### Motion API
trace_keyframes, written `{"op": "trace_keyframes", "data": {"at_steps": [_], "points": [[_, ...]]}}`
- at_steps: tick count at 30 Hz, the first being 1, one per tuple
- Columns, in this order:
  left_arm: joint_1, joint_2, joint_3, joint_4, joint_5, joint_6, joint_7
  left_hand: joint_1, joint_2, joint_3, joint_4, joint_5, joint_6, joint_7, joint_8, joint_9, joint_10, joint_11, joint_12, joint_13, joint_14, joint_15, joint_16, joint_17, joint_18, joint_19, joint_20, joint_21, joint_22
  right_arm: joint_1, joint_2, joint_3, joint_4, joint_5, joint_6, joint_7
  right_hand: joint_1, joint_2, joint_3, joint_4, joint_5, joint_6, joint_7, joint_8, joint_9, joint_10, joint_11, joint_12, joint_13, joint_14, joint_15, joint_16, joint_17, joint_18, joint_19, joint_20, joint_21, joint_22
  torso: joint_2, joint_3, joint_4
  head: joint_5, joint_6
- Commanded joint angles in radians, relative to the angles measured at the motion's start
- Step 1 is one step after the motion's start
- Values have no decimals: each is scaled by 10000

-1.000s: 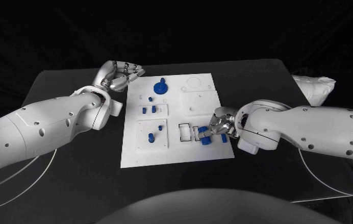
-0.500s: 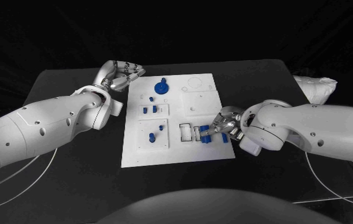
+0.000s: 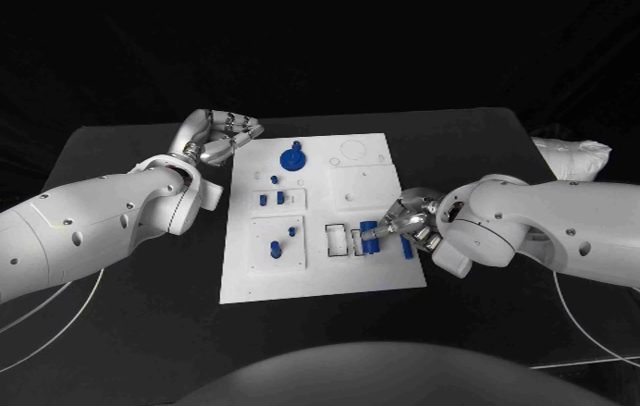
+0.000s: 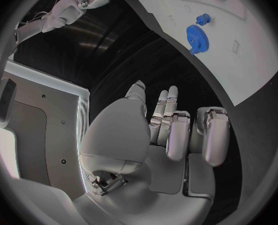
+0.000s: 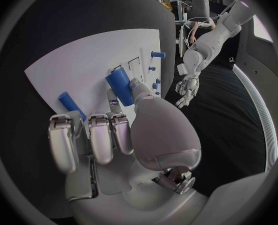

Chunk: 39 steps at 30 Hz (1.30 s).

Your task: Assemble the parts on the task board

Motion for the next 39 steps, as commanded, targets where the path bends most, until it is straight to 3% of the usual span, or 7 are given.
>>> {"op": "trace_keyframes", "data": {"at_steps": [1, 19, 39], "points": [[-1, 17, 6, 24, -36, 76, 84, -26, 88, -59, -16, 41, 49, -9, -43, -12, -18, -66, -19, -6, 827, -51, -11, 2093, 5, 807, -45, -62, 2532, 11, 2, -3, -2, 270, -22, 246, 430, 396, 1080, -1033, 3, 191, -127, -17, -4, 1082, -73, 28, 2627, 1043, -85, 41, 2632, -67, 1047, -37, 45, 2635, 11, 5, 9, 14, 1], [0, 18, 6, -5, -36, 79, 71, -26, 88, -59, -16, 41, 49, -9, -43, -12, -18, -66, -19, -6, 827, -51, -11, 2093, 5, 807, -45, -62, 2532, 75, 366, 0, -109, 932, 287, 408, 386, 348, 1107, -1055, -72, 279, -147, -54, -45, 1082, -96, 28, 2627, 1043, -115, 41, 2632, -67, 1047, -62, 45, 2635, 0, 1, 4, 78, 1], [0, 8, 6, 1, -36, 83, 46, -26, 88, -59, -16, 41, 49, -9, -43, -12, -18, -66, -19, -6, 827, -51, -11, 2093, 5, 807, -45, -62, 2532, 98, 928, 1, -543, 1206, 851, 124, 341, 326, 1123, -1056, -131, 321, -155, -93, -78, 1082, -109, 28, 2627, 1043, -128, 41, 2632, -67, 1047, -77, 45, 2635, 8, 4, -1, 111, 1]]}}
